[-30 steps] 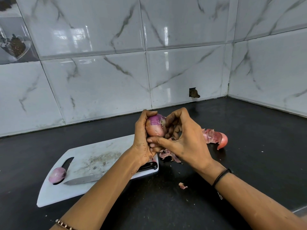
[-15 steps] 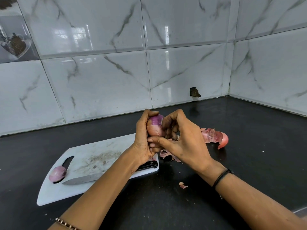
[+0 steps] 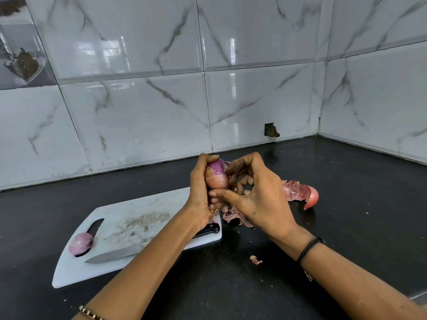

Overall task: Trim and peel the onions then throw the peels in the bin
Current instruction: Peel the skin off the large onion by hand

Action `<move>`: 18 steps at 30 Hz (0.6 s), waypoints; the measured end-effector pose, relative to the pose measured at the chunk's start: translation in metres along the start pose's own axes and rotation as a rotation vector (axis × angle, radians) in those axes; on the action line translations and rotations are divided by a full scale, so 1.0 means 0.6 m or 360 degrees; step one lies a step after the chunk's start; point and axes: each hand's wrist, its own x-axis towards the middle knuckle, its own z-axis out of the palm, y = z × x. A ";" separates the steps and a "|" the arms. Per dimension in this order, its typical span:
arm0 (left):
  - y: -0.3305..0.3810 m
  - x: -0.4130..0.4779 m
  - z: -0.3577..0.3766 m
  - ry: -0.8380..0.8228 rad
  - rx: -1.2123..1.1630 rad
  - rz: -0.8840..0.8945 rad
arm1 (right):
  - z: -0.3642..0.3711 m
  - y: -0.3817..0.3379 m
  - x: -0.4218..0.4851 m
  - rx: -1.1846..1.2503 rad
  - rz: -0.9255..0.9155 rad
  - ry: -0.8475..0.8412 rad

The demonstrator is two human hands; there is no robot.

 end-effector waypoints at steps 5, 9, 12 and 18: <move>-0.001 0.002 0.003 -0.0007 0.0032 -0.0002 | 0.000 0.002 -0.001 -0.0036 0.0027 0.0004; 0.004 0.002 0.003 -0.0025 0.0005 -0.0035 | 0.006 0.004 -0.001 -0.0045 -0.0031 -0.0019; 0.004 0.000 0.000 -0.0008 0.0012 0.0000 | 0.001 0.004 0.003 -0.0025 0.0006 -0.0009; 0.004 -0.004 0.000 -0.0018 0.0010 -0.0009 | 0.002 0.000 0.000 -0.0045 0.0017 -0.0028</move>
